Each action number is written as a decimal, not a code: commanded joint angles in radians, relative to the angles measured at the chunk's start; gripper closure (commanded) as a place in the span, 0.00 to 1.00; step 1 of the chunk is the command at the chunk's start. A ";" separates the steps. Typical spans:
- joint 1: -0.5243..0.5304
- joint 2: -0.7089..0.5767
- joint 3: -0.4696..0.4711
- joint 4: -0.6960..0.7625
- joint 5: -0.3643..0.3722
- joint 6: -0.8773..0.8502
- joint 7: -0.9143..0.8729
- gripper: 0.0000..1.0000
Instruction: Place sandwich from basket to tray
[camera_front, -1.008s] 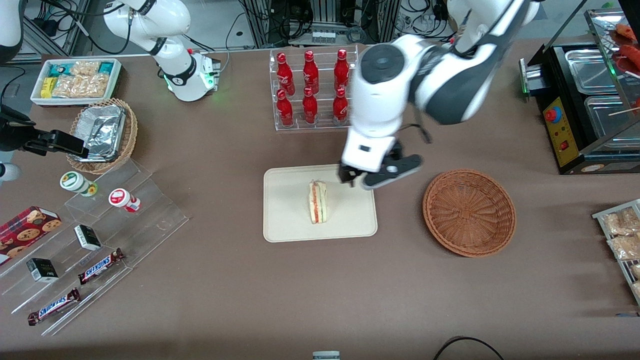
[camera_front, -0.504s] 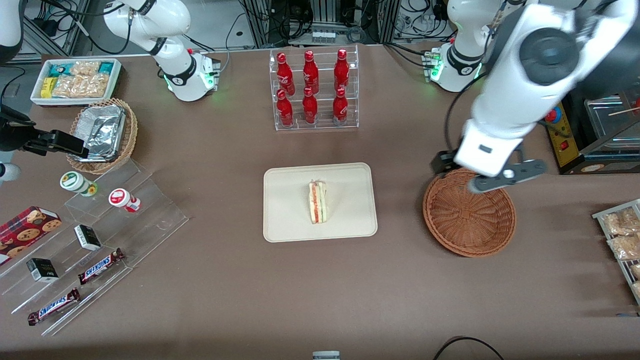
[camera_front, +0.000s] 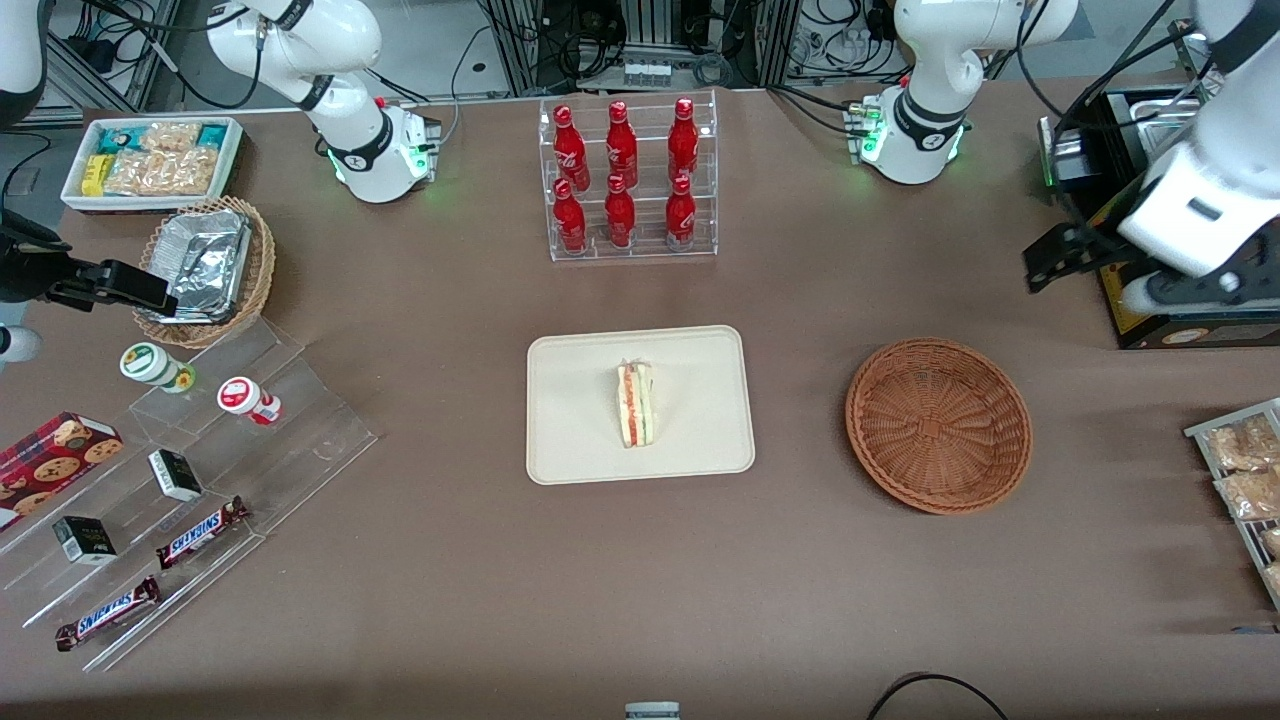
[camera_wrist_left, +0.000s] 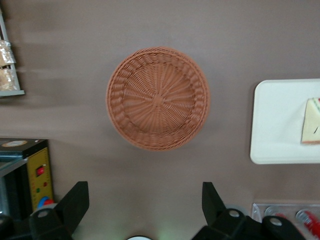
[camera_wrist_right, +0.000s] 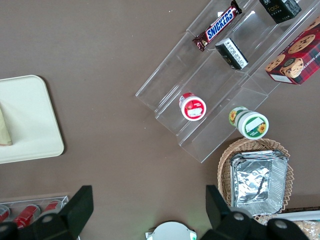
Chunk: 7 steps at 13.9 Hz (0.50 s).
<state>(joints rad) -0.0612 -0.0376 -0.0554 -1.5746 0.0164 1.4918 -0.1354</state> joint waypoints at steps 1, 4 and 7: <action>0.006 -0.105 0.003 -0.117 -0.009 0.007 0.029 0.00; 0.004 -0.137 0.006 -0.137 -0.015 0.004 0.026 0.00; 0.006 -0.070 0.006 -0.061 -0.012 0.005 0.028 0.00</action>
<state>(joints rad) -0.0579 -0.1380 -0.0506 -1.6744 0.0158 1.4962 -0.1235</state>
